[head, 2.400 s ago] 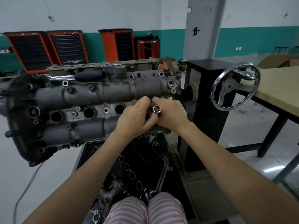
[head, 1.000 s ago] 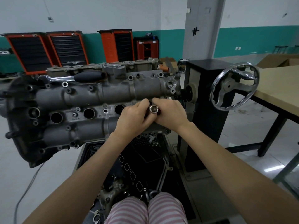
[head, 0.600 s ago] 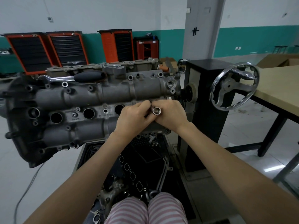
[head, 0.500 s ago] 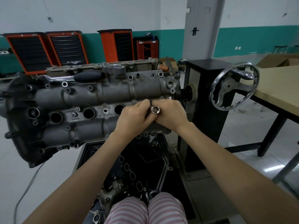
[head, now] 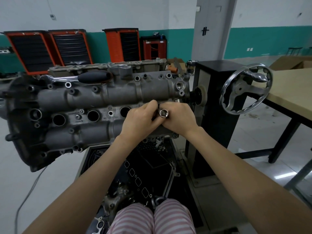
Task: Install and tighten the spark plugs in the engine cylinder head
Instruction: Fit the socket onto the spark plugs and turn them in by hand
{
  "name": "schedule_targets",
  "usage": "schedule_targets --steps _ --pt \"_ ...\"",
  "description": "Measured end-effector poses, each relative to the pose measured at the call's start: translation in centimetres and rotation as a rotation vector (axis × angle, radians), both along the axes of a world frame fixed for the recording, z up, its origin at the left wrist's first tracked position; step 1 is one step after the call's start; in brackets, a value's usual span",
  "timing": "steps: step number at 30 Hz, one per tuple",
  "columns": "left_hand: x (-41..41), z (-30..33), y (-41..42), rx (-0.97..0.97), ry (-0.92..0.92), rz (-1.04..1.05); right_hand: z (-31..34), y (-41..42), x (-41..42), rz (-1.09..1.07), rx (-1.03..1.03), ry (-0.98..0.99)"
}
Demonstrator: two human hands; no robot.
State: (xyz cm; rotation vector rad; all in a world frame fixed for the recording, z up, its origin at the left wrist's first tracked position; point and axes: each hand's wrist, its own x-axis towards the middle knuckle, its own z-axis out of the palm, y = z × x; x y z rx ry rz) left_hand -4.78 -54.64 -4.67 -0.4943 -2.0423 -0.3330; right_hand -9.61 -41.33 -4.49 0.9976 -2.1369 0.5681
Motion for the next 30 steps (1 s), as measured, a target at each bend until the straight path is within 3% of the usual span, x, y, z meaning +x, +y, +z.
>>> schedule_targets --steps 14,23,30 --pt "0.61 0.28 0.19 0.042 -0.069 -0.067 0.02 -0.03 0.02 0.013 -0.013 0.011" --pt "0.06 0.02 0.05 -0.022 0.037 -0.018 -0.22 -0.10 -0.31 -0.032 0.010 0.020" --pt "0.67 0.35 0.49 0.025 -0.031 -0.067 -0.15 -0.18 -0.31 -0.041 0.029 0.030"
